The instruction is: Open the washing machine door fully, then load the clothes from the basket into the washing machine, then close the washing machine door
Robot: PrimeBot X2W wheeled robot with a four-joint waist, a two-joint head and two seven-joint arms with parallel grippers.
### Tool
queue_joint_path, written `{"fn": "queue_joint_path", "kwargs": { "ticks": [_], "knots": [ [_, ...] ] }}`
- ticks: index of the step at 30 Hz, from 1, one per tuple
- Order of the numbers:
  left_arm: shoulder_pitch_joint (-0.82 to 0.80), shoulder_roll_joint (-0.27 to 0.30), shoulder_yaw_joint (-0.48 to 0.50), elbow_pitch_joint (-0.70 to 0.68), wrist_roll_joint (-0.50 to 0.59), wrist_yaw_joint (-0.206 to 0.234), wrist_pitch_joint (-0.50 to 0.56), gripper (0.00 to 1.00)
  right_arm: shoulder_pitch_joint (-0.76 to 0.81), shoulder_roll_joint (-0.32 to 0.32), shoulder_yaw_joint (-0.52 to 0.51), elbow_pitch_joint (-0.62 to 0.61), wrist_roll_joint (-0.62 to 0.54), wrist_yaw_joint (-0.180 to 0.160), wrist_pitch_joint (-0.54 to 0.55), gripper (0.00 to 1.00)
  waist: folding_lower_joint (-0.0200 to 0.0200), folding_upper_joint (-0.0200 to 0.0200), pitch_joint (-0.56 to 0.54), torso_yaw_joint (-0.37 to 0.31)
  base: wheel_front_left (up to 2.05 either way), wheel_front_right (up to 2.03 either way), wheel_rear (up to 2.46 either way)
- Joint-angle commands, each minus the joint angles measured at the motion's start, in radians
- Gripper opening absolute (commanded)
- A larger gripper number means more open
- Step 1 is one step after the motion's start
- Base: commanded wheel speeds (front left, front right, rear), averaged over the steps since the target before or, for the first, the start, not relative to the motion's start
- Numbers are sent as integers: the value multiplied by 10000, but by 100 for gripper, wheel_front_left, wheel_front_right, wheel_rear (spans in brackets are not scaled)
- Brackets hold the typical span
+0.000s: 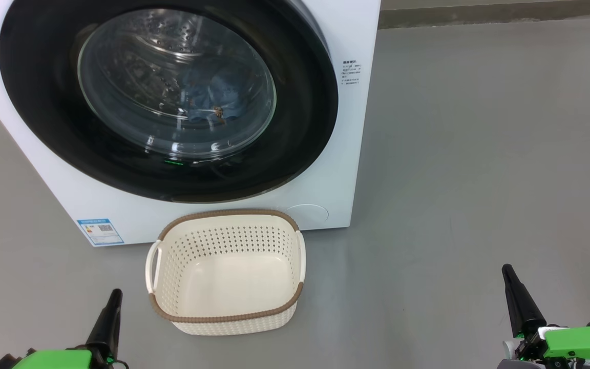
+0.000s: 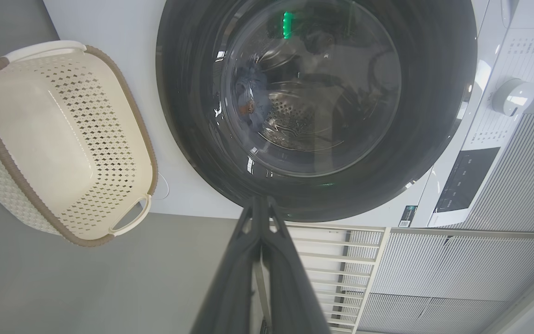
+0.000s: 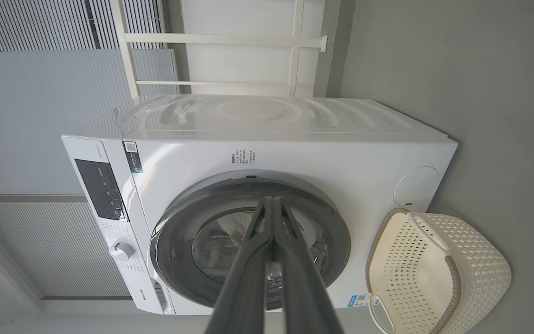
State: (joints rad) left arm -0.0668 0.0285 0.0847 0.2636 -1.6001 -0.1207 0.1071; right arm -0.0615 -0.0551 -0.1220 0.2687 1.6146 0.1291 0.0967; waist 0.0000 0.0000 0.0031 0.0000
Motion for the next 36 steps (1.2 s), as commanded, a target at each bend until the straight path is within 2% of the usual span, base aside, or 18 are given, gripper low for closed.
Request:
{"fn": "queue_joint_path", "kwargs": {
  "ticks": [1, 36],
  "knots": [
    [-413, 217, 293, -182, -84, -100, 63, 0, -455, -24, 178, -245, 18, 16, 88, 0, 0, 0, 0, 0, 0, 0, 0],
    [-413, 217, 292, -183, -85, -100, 62, 0, -459, 6, 134, -242, -18, 16, 123, 0, 0, 0, 0, 0, 0, 0, 0]
  ]
}}
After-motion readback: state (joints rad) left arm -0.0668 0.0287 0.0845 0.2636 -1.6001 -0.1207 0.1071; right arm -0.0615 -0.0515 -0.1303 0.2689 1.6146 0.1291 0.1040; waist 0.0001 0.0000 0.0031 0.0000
